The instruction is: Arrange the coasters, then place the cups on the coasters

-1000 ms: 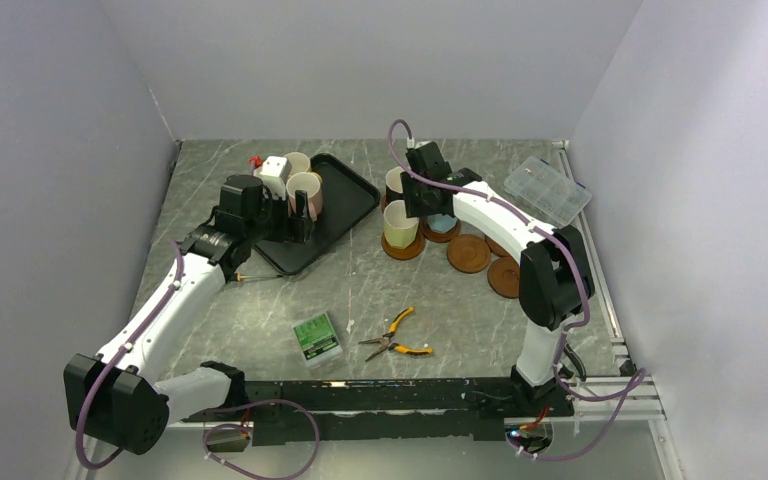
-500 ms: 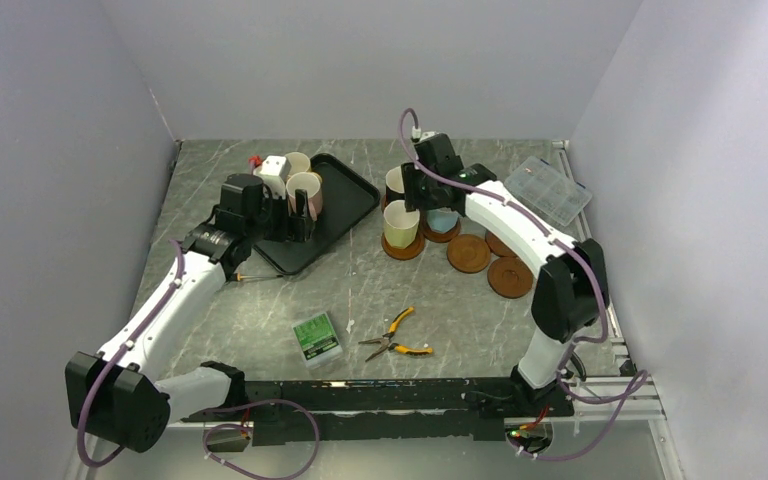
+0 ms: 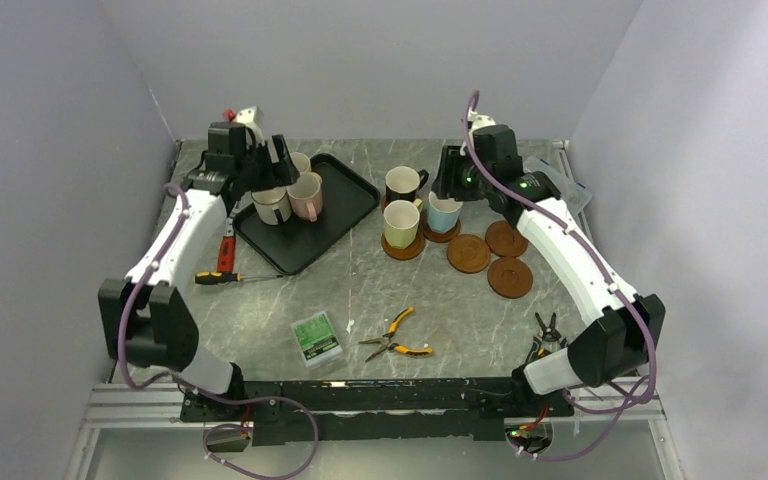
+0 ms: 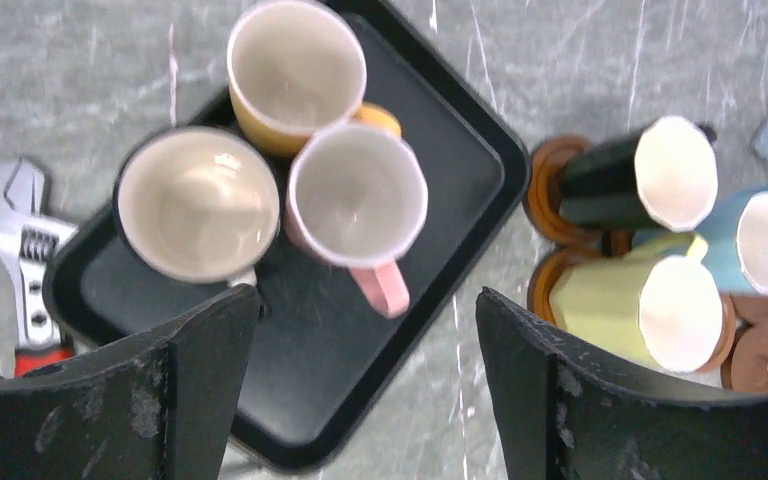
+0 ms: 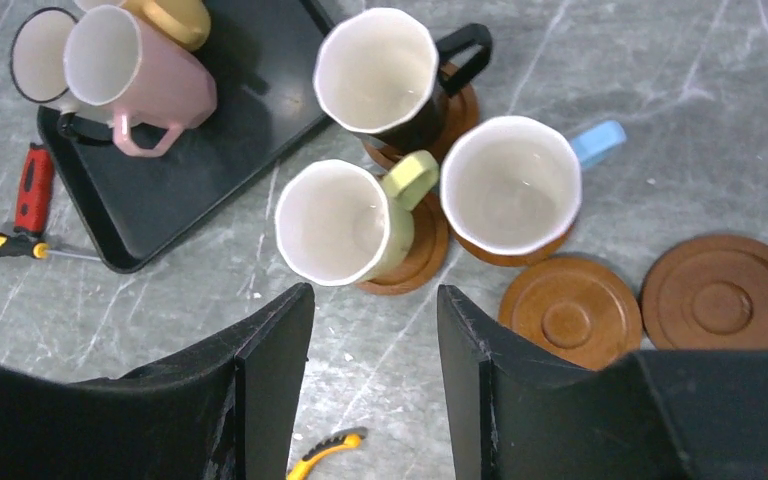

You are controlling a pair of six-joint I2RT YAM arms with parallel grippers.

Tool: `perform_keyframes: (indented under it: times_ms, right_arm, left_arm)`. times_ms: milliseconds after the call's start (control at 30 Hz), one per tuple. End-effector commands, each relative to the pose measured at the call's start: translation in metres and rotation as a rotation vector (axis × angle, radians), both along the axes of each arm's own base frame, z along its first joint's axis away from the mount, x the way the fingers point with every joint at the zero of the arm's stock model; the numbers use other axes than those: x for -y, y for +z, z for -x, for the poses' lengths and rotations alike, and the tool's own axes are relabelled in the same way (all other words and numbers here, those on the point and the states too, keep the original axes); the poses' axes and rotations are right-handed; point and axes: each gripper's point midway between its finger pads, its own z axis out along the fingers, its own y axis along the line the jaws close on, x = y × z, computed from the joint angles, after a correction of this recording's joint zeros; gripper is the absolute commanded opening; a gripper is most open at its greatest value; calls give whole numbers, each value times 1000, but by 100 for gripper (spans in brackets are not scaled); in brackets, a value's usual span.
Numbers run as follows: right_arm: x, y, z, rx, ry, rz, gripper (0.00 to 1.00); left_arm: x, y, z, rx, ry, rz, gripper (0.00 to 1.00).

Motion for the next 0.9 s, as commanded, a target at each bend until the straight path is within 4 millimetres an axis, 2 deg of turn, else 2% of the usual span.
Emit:
perform_keyframes:
  times_ms: [0, 133, 233, 333, 533, 733, 867]
  right_arm:
    - [18, 2, 5, 8, -20, -38, 53]
    - [32, -3, 11, 6, -34, -51, 53]
    - [40, -8, 15, -1, -34, -66, 53]
    - [44, -12, 20, -8, -31, -77, 53]
    - [44, -12, 28, -8, -10, -107, 53]
    - [42, -17, 29, -19, -2, -117, 53]
    - [43, -18, 31, -23, -6, -116, 53]
  left_arm:
    - [3, 21, -43, 63, -18, 41, 82]
    - [20, 14, -66, 85, -159, 22, 72]
    - [23, -6, -75, 46, -218, -24, 66]
    - [19, -26, -78, -2, -222, -61, 63]
    - [7, -45, -83, -18, -195, -131, 62]
    - [7, -71, -86, -76, -219, -148, 58]
    - [9, -77, -87, -91, -225, -141, 54]
